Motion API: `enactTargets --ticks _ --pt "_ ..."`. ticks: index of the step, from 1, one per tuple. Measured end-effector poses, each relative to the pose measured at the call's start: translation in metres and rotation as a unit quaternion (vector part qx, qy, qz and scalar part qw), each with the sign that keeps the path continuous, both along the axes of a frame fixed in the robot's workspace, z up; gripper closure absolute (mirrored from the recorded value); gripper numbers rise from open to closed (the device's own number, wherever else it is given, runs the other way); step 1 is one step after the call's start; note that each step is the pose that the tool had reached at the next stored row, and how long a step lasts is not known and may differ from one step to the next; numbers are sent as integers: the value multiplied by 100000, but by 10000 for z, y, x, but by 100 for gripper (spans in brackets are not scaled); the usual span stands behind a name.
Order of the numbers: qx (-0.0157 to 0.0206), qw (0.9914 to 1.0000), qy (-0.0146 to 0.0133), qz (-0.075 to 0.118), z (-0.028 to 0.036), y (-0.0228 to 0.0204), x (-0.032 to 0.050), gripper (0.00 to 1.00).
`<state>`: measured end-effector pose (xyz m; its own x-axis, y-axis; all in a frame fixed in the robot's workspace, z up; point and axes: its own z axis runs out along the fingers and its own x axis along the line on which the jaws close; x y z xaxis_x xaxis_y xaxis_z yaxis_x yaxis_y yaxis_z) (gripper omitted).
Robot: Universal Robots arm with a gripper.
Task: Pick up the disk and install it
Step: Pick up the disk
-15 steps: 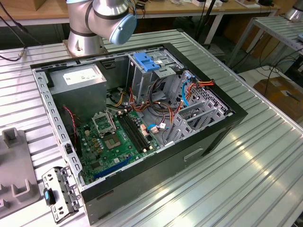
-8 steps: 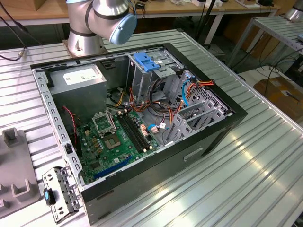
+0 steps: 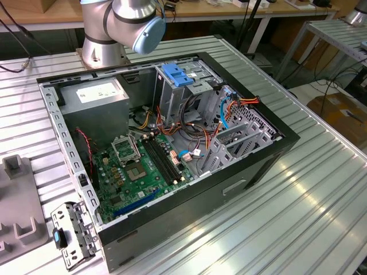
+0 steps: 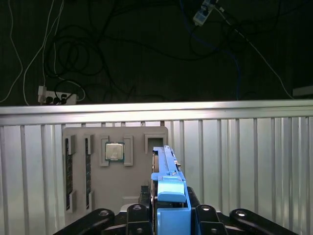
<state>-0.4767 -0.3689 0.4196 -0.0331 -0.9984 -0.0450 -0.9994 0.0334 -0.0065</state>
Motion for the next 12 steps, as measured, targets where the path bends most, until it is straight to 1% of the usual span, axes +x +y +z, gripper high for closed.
enactTargets --ticks 12 --pt "3 100000 -1 0 78 0 0 63"
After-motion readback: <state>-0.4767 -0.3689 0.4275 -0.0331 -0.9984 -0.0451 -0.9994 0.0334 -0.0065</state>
